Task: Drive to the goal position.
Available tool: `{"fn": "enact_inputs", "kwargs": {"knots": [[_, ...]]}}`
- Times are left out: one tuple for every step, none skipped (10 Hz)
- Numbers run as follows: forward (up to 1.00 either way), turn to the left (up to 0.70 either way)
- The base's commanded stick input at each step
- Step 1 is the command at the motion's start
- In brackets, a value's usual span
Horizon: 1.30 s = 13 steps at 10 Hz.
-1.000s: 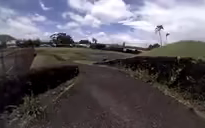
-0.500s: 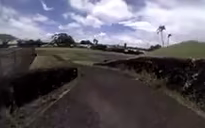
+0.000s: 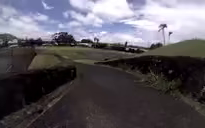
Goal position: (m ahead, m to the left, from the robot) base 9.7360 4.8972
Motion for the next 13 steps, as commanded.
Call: {"fn": "enact_inputs", "kwargs": {"knots": [[0.70, -0.30], [0.70, -0.17], [0.70, -0.05], [0.70, 0.00], [0.70, 0.00], [0.70, 0.00], [0.70, 0.00], [0.70, 0.00], [0.70, 0.00], [0.70, 0.00], [0.70, 0.00], [0.70, 0.00], [0.70, 0.00]]}}
